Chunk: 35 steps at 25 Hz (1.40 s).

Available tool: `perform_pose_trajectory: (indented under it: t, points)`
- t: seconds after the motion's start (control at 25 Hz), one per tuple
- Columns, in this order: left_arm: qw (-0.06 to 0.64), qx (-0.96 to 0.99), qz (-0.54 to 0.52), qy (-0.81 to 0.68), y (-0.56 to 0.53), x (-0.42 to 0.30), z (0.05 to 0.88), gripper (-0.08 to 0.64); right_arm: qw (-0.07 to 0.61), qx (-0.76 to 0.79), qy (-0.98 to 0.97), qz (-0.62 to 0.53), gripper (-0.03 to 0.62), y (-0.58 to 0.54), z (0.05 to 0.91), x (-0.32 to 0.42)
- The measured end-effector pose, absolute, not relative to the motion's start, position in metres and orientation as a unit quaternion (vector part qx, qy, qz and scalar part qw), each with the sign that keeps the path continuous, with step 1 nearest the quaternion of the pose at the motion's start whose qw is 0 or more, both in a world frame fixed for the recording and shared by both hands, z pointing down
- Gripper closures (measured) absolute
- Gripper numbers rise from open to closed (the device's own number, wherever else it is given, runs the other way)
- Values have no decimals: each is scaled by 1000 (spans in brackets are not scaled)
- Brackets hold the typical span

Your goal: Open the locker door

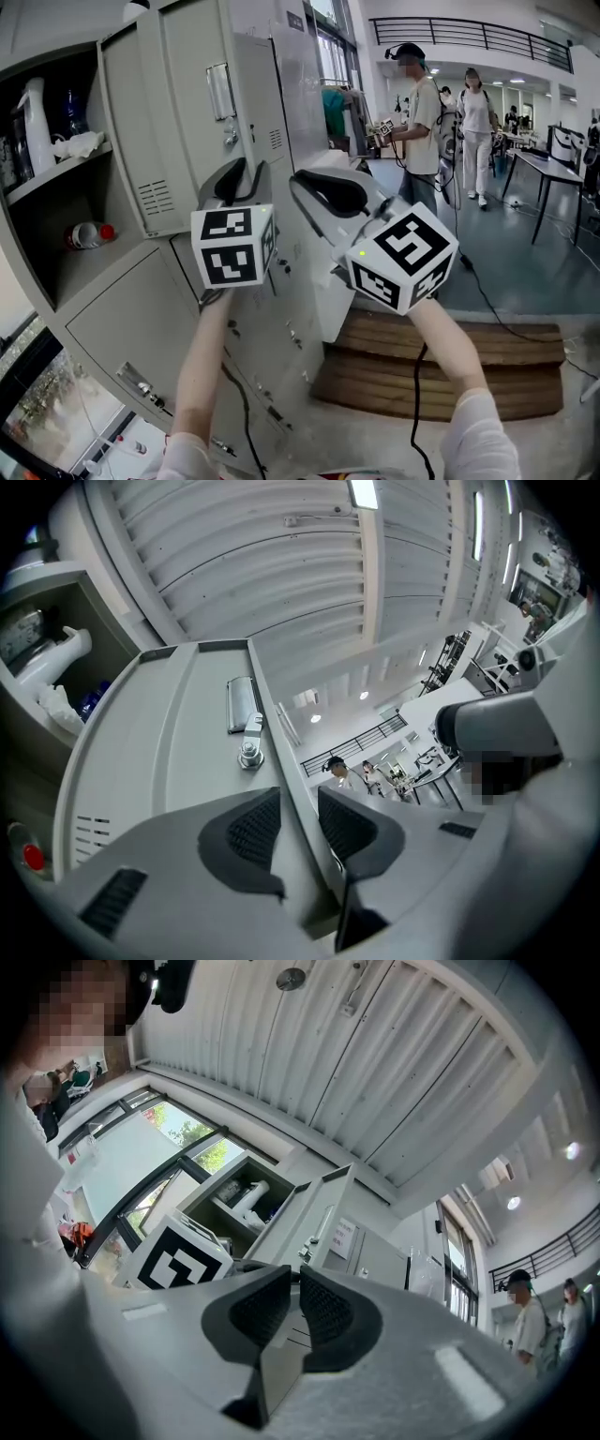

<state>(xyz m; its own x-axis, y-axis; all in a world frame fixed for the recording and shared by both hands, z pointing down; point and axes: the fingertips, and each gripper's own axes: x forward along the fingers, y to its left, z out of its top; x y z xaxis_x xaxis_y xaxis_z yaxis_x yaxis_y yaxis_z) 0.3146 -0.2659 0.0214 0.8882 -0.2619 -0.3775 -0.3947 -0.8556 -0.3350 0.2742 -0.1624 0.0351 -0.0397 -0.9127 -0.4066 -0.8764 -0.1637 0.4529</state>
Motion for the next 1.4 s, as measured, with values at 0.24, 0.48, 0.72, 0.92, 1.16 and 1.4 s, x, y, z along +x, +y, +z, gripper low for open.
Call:
perform_pose_trajectory:
  t: [0.24,0.48,0.72,0.92,1.16,1.4]
  points:
    - [205,-949,172,168,-263,317,20,442,27,699,-647,-304,560,-169,45,288]
    - [197,-951,177,159,-264,316,20,442,24,693,-656,-298,559,-183,50,285]
    - [185,-956,180,142,-261,313,20,442,20,689,-660,-299,560,-183,50,281]
    - [181,-957,181,133,-260,306,22,437,16,686,-663,-299,560,-185,53,275]
    - [203,-953,178,136,-249,304,24,422,11,683,-667,-298,560,-180,51,274]
    - [202,-953,183,136,-244,292,22,417,10,678,-670,-301,559,-178,49,265]
